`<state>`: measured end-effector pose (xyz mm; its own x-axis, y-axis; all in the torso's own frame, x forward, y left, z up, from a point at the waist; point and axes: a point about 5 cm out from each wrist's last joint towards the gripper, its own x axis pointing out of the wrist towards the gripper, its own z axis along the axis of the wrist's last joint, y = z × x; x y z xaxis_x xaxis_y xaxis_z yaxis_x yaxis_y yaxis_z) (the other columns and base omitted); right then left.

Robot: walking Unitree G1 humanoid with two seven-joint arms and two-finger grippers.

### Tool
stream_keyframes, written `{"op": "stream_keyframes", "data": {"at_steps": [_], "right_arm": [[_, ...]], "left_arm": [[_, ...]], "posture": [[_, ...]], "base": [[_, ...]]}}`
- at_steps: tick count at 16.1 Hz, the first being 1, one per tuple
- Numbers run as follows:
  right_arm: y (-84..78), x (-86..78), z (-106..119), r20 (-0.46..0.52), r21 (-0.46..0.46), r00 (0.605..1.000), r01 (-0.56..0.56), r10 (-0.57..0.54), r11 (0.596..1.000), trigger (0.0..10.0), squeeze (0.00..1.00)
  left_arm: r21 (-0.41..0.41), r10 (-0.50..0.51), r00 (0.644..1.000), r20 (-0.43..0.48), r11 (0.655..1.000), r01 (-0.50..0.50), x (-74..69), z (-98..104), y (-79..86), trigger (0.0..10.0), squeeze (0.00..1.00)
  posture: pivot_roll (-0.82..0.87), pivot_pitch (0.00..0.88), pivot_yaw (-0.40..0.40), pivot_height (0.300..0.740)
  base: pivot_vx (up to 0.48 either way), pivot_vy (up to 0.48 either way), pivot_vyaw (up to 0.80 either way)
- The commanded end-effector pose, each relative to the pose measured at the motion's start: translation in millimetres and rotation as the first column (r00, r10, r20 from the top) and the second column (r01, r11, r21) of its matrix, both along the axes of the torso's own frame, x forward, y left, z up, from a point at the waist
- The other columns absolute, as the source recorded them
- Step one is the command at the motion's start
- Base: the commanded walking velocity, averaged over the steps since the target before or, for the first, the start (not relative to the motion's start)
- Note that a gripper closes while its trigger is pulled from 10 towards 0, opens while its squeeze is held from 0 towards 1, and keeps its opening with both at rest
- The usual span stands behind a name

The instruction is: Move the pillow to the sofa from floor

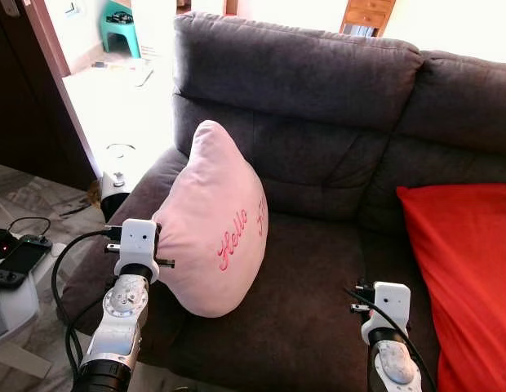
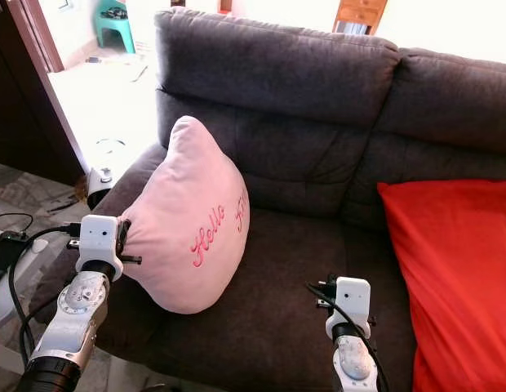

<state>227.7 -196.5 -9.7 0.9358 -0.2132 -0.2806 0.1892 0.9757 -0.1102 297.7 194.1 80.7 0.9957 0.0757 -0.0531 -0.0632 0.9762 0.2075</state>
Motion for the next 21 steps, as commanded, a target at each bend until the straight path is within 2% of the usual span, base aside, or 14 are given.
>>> {"op": "stream_keyframes", "data": {"at_steps": [1, 7, 10, 12, 14, 15, 16, 17, 18, 19, 20, 21], "right_arm": [[-3.7, -1.7, -2, -0.005, -0.003, 1.0, 0.011, -0.011, 1.0, 10.0, 0.0], [-1.2, -3.1, -8, -0.017, 0.002, 1.0, 0.006, -0.006, 1.0, 10.0, 0.0], [0.1, -2.4, -8, -0.011, -0.002, 1.0, 0.0, 0.0, 1.0, 10.0, 0.0], [-0.1, -2.4, -8, -0.006, -0.004, 1.0, 0.003, -0.003, 1.0, 10.0, 0.0], [-0.8, -2.5, -9, -0.004, -0.006, 1.0, 0.005, -0.005, 1.0, 10.0, 0.0], [-1.5, -2.7, -9, -0.007, -0.009, 1.0, 0.007, -0.007, 1.0, 10.0, 0.0], [-3.5, -3.1, -12, -0.021, -0.011, 1.0, 0.013, -0.013, 1.0, 10.0, 0.0], [-4.4, -3.3, -13, -0.031, -0.011, 0.999, 0.015, -0.015, 1.0, 10.0, 0.0], [-5.0, -3.7, -14, -0.04, -0.013, 0.999, 0.015, -0.015, 1.0, 10.0, 0.0], [-5.6, -3.9, -15, -0.053, -0.018, 0.999, 0.014, -0.015, 1.0, 10.0, 0.0], [-5.3, -6.2, -23, -0.118, -0.022, 0.993, 0.007, -0.01, 1.0, 10.0, 0.0], [-5.4, -9.9, -31, -0.191, -0.023, 0.982, 0.007, -0.012, 1.0, 10.0, 0.0]], "left_arm": [[-0.001, -0.014, 1.0, -0.012, 1.0, 0.014, -0.3, -4, -3.7, 10.0, 1.0], [0.007, 0.007, 1.0, 0.016, 1.0, -0.007, 0.1, -3, 0.6, 10.0, 1.0], [0.023, 0.038, 0.998, 0.058, 0.999, -0.039, 0.6, 2, 4.5, 10.0, 1.0], [0.067, 0.086, 0.986, 0.143, 0.993, -0.096, -1.3, 15, 9.8, 10.0, 1.0], [0.136, 0.16, 0.957, 0.24, 0.971, -0.197, -7.1, 28, 18.3, 10.0, 1.0], [0.156, 0.204, 0.944, 0.259, 0.956, -0.249, -13.5, 28, 24.2, 10.0, 1.0], [0.205, 0.301, 0.926, 0.227, 0.915, -0.348, -30.4, 14, 39.9, 10.0, 1.0], [0.229, 0.339, 0.921, 0.194, 0.897, -0.378, -36.5, 5, 46.4, 10.0, 1.0], [0.242, 0.366, 0.917, 0.162, 0.886, -0.396, -40.2, -2, 50.6, 10.0, 0.84], [0.253, 0.406, 0.906, 0.121, 0.87, -0.423, -45.3, -11, 56.5, 10.0, 0.17], [0.247, 0.506, 0.862, 0.026, 0.832, -0.496, -57.6, -32, 69.4, 10.0, 0.0], [0.245, 0.573, 0.813, -0.102, 0.807, -0.538, -68.6, -55, 77.1, 10.0, 0.0]], "posture": [[0.04, 0.0, -0.08, 0.74], [0.04, 0.0, -0.072, 0.74], [0.04, 0.0, -0.07, 0.74], [0.04, 0.0, -0.069, 0.74], [0.04, 0.0, -0.069, 0.74], [0.05, 0.0, -0.069, 0.74], [0.05, 0.0, -0.069, 0.74], [0.05, 0.0, -0.071, 0.74], [0.05, 0.0, -0.072, 0.74], [0.05, 0.0, -0.074, 0.74], [0.04, 0.0, -0.076, 0.74], [0.04, 0.0, -0.08, 0.74]], "base": [[0.0, 0.0, 0.0], [0.0, 0.0, 0.0], [0.0, 0.0, 0.0], [0.0, 0.0, 0.0], [0.0, 0.0, 0.0], [0.0, 0.0, 0.0], [0.0, 0.0, 0.0], [0.0, 0.0, 0.0], [0.0, 0.0, 0.0], [0.0, 0.0, 0.0], [0.0, 0.0, 0.0], [0.0, 0.0, 0.0]]}}
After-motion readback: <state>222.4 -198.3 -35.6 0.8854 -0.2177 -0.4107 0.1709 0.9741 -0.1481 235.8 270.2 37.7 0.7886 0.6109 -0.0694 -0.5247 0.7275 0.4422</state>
